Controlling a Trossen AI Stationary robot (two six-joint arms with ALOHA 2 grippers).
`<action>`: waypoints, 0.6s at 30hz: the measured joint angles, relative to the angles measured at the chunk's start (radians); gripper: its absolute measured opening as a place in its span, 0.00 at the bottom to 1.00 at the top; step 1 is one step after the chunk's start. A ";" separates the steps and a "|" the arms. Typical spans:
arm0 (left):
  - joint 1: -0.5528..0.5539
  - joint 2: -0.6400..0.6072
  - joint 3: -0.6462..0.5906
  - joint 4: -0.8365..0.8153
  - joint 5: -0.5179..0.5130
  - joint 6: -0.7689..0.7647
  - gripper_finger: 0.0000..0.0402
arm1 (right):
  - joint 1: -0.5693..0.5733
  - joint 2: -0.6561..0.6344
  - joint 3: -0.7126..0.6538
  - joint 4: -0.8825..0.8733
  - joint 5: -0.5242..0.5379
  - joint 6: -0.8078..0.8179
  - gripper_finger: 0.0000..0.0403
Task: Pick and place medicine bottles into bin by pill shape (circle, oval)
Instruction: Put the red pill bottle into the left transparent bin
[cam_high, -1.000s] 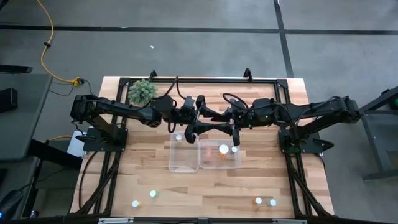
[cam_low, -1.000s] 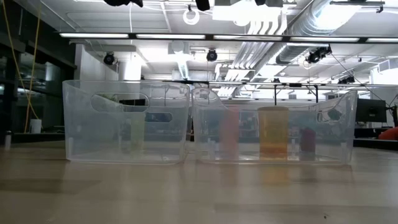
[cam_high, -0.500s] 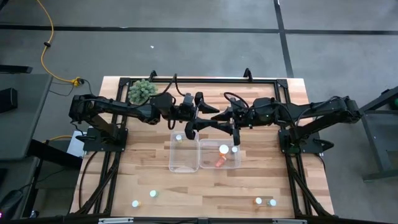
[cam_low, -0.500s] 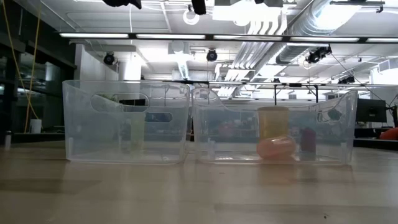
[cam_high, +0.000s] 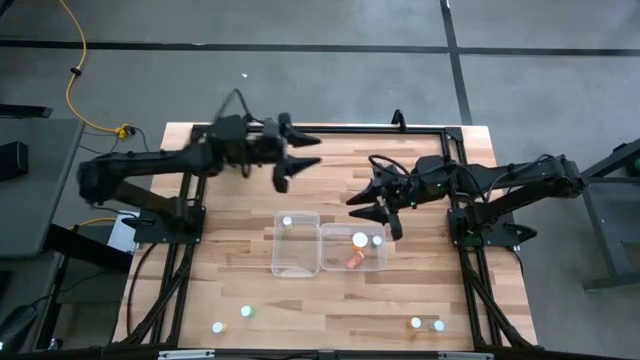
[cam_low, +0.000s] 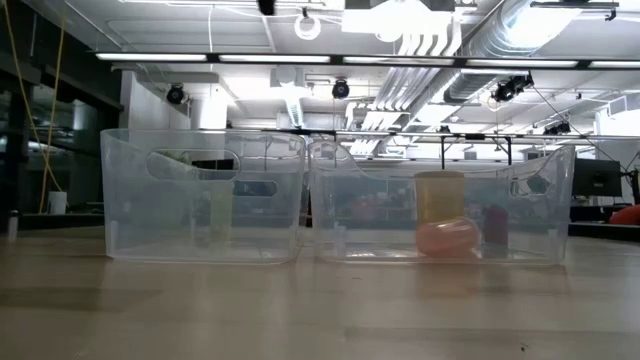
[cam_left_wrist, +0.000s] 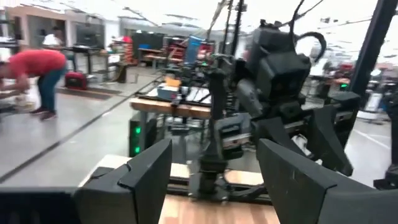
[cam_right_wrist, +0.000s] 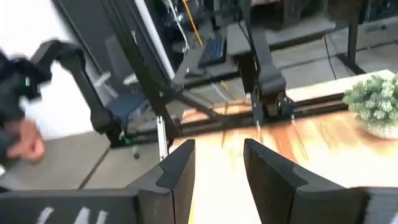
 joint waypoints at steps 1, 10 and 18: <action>0.006 -0.031 0.000 -0.041 -0.001 0.000 0.56 | 0.008 0.002 0.014 -0.034 0.002 -0.010 0.32; -0.062 -0.240 -0.029 -0.336 -0.018 -0.025 0.56 | 0.099 0.200 0.280 -0.601 0.053 -0.190 0.32; -0.232 -0.382 -0.377 -0.052 -0.250 -0.211 0.56 | 0.112 0.381 0.293 -0.834 -0.018 -0.378 0.32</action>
